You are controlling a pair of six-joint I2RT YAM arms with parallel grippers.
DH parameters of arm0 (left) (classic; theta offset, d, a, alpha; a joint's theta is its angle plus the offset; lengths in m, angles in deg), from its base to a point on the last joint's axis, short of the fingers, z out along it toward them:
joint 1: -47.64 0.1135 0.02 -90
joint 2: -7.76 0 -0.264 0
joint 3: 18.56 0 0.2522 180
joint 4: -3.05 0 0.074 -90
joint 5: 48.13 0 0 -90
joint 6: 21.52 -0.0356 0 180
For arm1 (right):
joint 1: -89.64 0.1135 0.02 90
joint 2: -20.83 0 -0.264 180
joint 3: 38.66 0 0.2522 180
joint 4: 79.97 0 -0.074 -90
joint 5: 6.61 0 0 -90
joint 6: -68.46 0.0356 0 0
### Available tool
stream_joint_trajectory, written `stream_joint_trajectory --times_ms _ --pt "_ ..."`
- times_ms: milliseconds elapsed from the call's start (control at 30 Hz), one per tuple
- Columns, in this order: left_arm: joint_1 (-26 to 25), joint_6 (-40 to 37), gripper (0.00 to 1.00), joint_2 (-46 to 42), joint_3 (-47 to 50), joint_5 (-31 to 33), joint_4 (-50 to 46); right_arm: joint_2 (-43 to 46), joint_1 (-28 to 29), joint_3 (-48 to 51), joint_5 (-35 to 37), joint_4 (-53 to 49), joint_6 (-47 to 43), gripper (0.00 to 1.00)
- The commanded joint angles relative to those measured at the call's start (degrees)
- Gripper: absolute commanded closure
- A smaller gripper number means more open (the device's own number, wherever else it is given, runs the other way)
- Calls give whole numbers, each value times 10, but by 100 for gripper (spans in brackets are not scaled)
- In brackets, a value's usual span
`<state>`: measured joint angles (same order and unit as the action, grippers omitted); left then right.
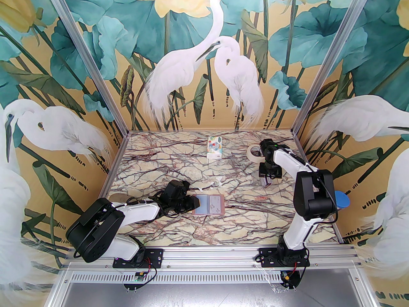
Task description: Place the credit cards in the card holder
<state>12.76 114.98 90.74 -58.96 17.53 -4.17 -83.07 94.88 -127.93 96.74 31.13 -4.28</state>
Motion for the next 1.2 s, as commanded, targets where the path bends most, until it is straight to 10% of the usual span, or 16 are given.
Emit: stream_joint_trajectory --times_ms 0,1167 --pt "4 -13 68 13 1 13 -22 -4 -3 -16 4 -9 -7 41" --pt "3 -13 68 11 0 13 -28 33 -6 -18 35 -28 -1 53"
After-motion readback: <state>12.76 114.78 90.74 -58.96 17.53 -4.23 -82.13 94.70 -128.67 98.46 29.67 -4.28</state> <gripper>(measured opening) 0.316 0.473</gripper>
